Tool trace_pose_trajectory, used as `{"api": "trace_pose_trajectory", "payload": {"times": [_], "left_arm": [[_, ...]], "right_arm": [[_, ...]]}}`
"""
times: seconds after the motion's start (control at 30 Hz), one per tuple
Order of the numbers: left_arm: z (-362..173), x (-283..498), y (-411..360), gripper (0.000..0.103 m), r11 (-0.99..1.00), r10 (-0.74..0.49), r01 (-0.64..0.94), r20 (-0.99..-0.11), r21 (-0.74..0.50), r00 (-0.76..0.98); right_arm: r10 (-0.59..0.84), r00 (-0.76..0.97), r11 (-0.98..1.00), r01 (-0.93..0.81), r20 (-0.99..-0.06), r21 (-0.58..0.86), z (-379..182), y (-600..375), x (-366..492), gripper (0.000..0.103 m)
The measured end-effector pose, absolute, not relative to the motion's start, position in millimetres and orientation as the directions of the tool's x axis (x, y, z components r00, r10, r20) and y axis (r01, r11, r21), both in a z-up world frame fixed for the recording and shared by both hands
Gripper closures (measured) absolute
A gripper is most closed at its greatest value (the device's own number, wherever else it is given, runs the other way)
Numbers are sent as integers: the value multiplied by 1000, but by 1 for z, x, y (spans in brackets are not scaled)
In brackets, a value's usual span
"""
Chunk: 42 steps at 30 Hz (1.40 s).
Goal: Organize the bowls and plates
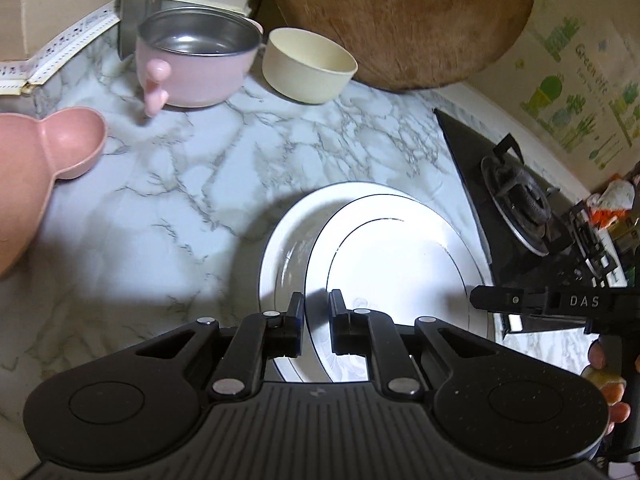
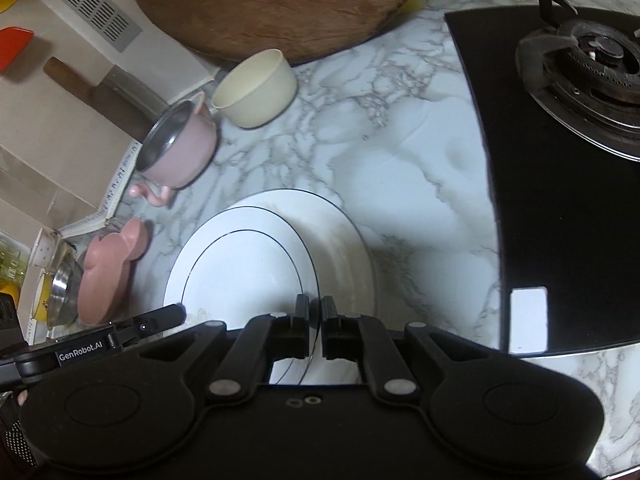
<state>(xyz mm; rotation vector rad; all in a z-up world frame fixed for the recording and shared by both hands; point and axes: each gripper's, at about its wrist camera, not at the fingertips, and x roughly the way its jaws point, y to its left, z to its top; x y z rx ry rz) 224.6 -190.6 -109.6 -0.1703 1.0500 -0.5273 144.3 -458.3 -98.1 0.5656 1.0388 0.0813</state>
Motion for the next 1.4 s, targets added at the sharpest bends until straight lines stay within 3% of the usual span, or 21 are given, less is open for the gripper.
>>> {"api": "trace_pose_trajectory", "payload": {"times": [1.17,1.3,1.4], "left_arm": [[-120,235,-195,92,849,-493,375,-814,-372,308],[-117,231,-194,92,853,-484,382,-814,-356,320],[-114,227,-193,92,854,-478,392,-814,-342,331]], "right_arm": [[314,475,876,188,-822,444,-107,-465,156,96],[287,475,901,160,-832,402,-104,-457,157,95],[259,488,924,127,-833,362,-99,-450,157,88]]}}
